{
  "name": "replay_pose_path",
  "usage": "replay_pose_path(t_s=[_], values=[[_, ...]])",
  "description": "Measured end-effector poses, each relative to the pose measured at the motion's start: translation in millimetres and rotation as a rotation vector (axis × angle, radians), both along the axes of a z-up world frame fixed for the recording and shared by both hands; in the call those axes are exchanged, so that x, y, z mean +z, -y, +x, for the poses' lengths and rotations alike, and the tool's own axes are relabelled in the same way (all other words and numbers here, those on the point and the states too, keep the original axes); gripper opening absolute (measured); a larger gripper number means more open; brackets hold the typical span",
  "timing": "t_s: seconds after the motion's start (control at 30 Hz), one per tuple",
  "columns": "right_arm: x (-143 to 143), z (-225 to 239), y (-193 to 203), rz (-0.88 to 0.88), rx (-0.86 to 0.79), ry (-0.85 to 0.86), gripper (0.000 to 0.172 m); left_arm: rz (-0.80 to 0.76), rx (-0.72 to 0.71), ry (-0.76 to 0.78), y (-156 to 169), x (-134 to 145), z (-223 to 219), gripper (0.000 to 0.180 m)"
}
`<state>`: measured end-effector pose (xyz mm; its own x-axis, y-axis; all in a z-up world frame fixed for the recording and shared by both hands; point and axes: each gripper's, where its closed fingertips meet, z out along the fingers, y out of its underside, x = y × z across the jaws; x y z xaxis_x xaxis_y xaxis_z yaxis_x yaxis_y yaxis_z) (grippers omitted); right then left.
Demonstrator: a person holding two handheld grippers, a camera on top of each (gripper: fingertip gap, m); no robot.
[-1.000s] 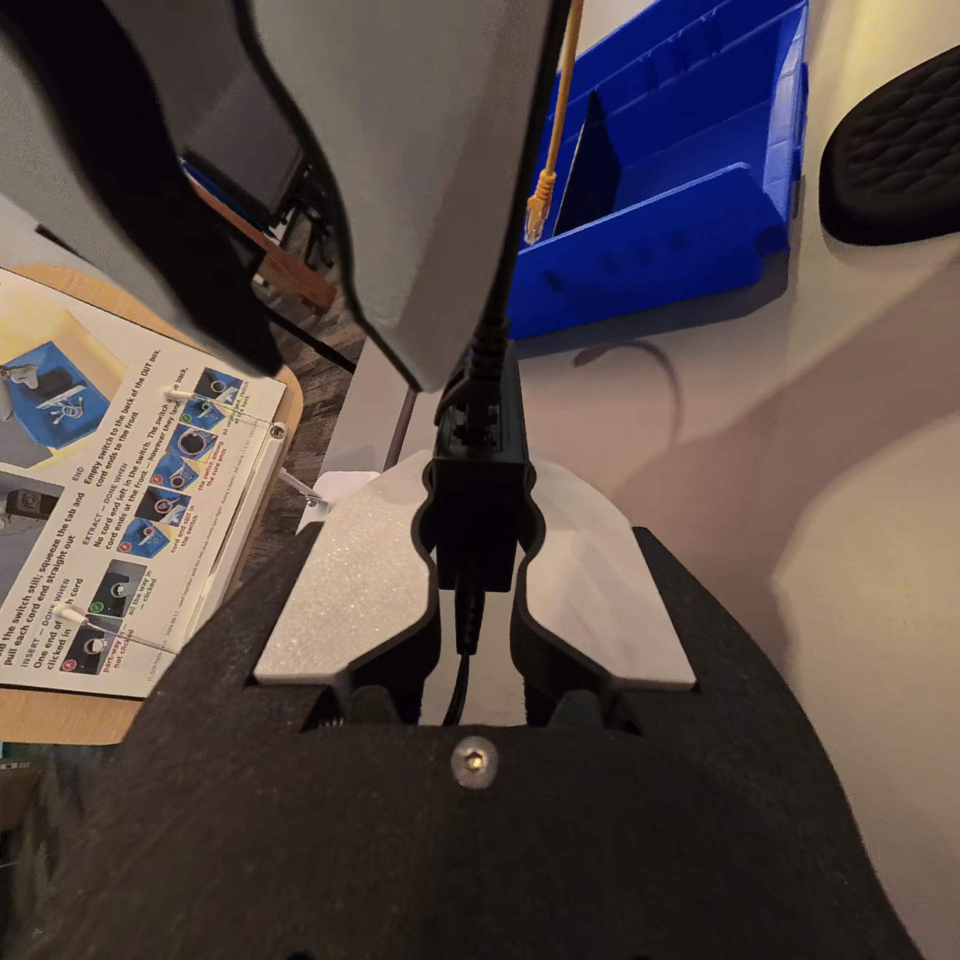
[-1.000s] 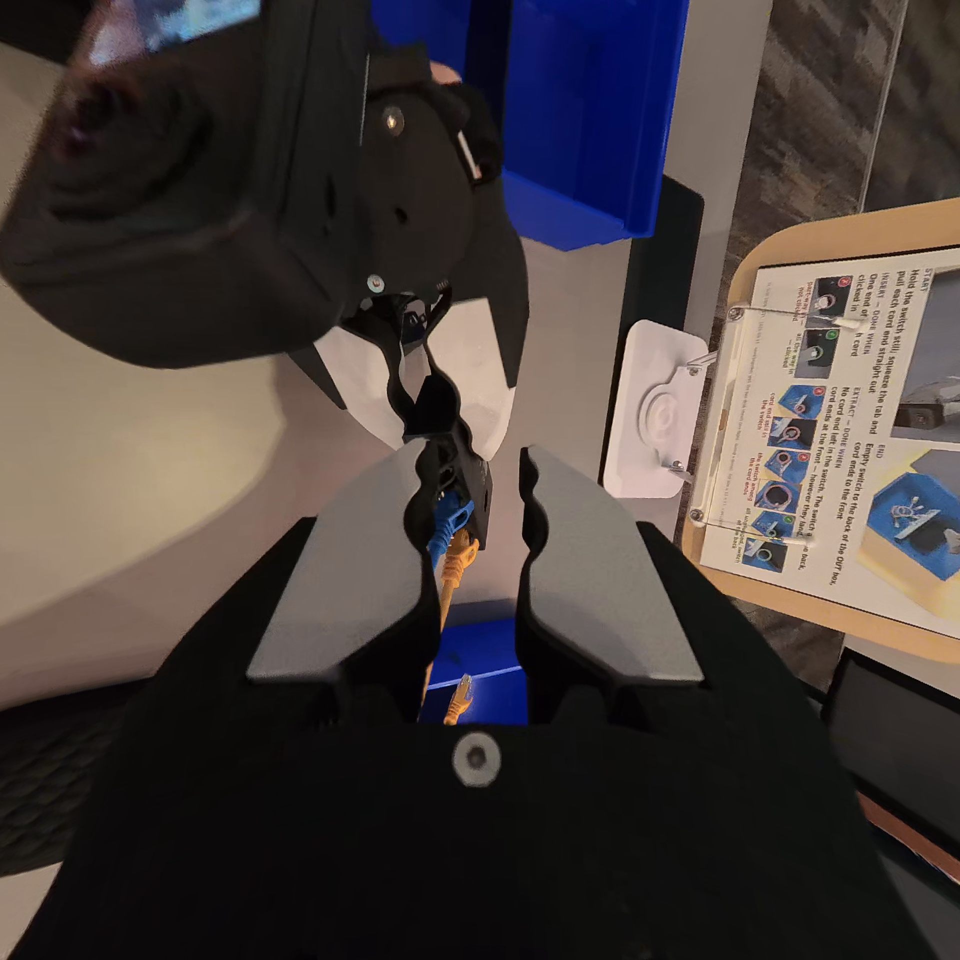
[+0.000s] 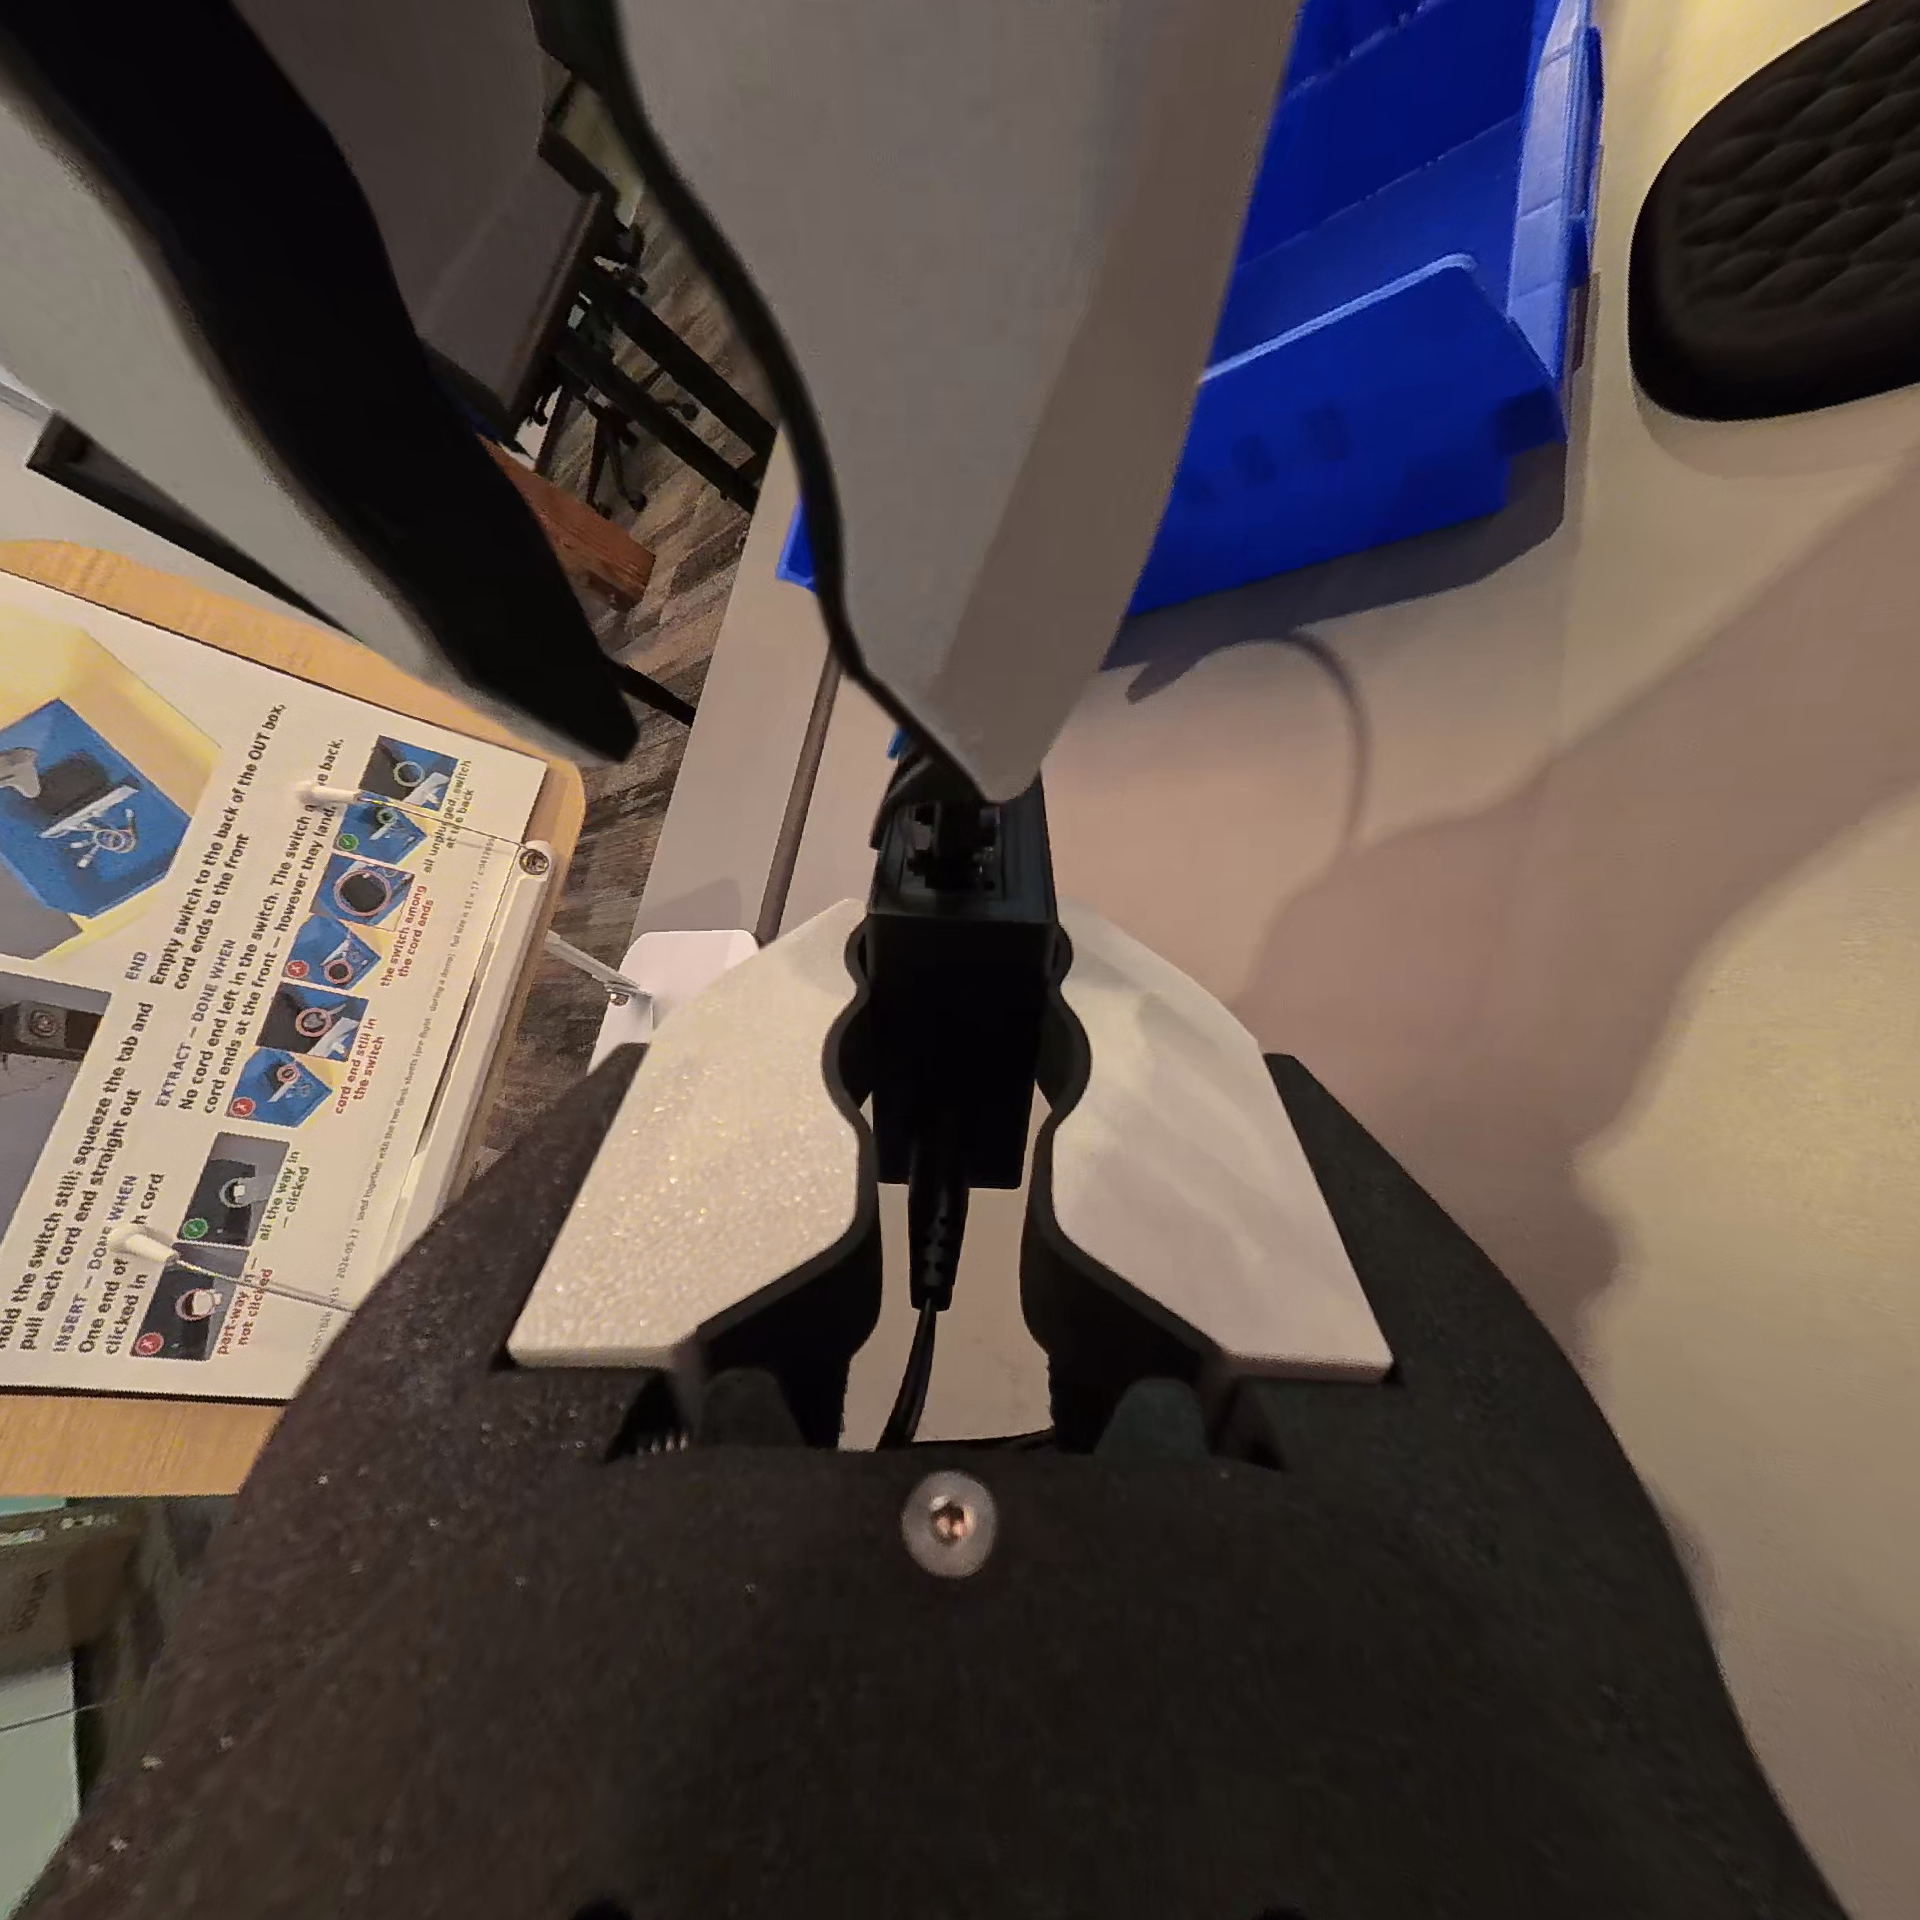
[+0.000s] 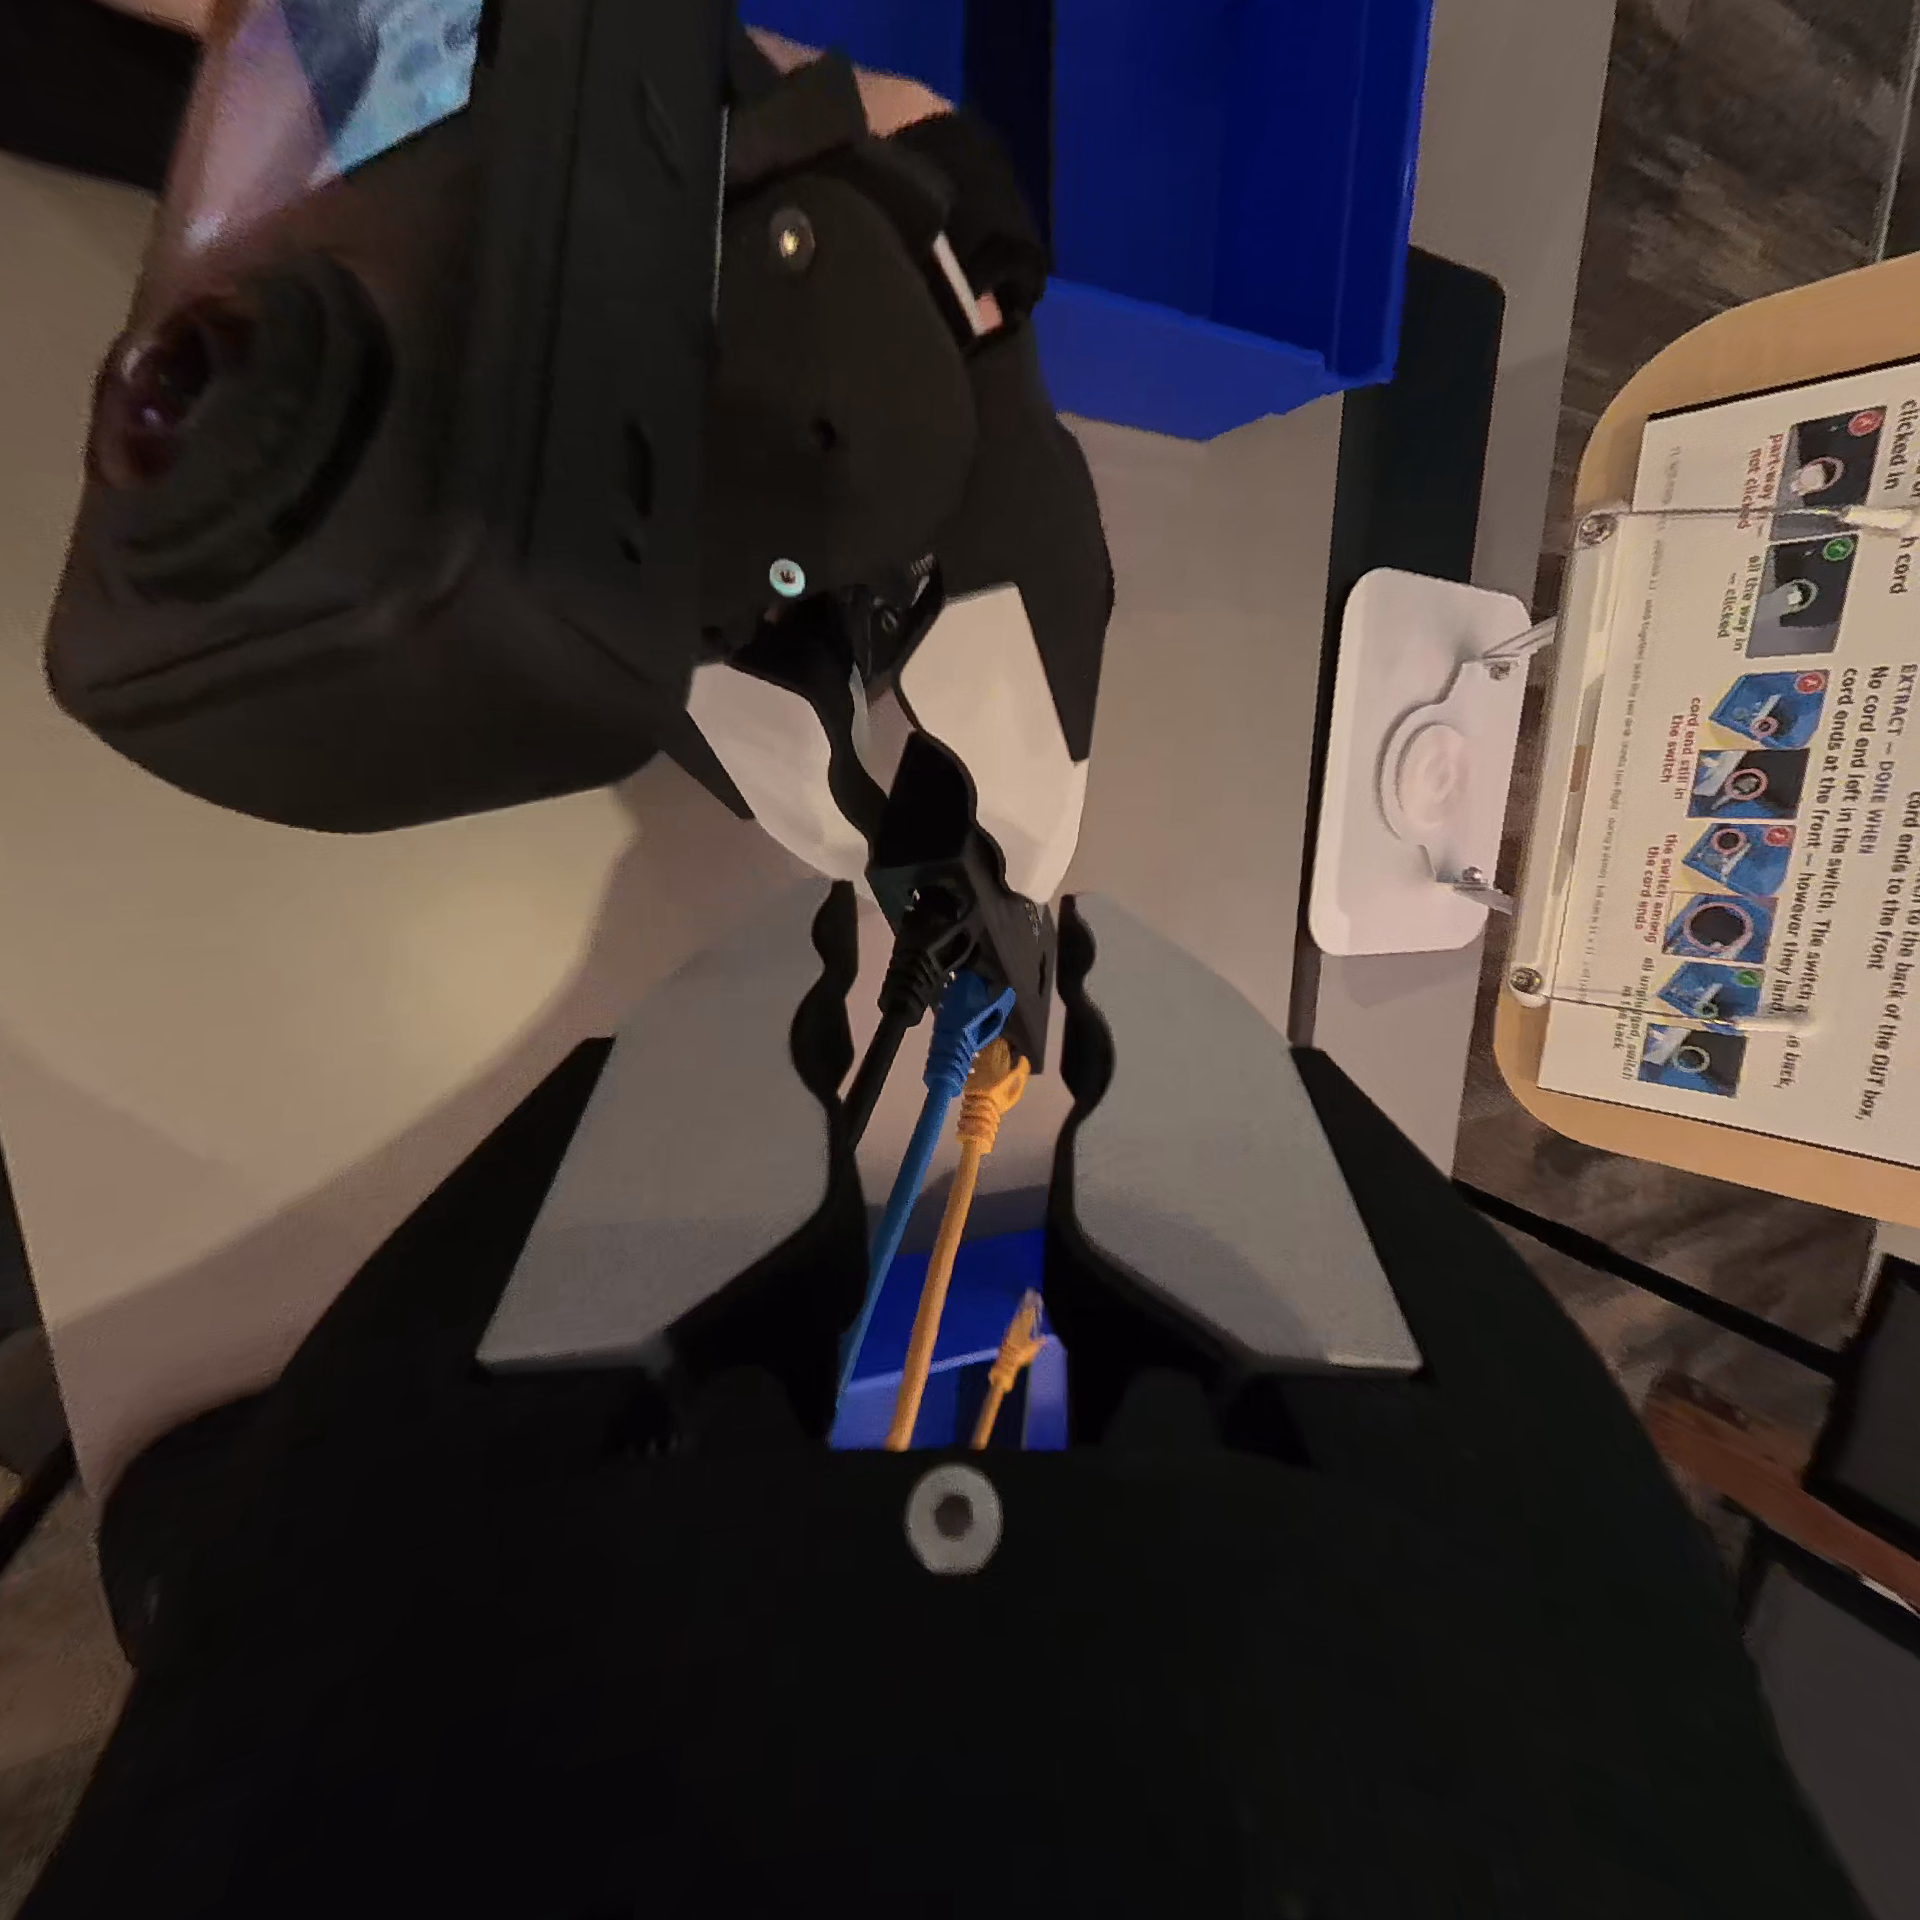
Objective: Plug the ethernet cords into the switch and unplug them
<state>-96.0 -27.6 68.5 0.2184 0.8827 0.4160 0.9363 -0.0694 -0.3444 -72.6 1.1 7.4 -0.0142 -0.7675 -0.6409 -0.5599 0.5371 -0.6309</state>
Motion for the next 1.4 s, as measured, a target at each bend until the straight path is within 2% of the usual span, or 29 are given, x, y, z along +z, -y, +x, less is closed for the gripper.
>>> replay_pose_path(t_s=[0.13,0.27,0.6,0.73,1.4], values=[[-6.4,13.6,0.7,-0.013,-0.01,0.121,0.038,0.012,0.008,-0.019,-1.9,-3.6,-0.5,0.027],[-8.0,18.6,-1.4,0.001,-0.001,0.162,0.036,-0.011,-0.007,-0.015,1.6,-2.7,0.0,0.027],[-18.0,8.7,9.5,-0.05,0.128,0.129,0.031,-0.031,-0.08,-0.019,17.1,-3.2,3.3,0.027],[-23.8,12.8,13.6,-0.086,0.151,0.167,0.031,-0.015,-0.093,-0.033,20.9,-4.4,3.8,0.027],[-22.8,9.7,10.4,-0.005,0.167,0.126,0.029,-0.014,-0.154,0.023,26.7,-0.9,6.8,0.027]])
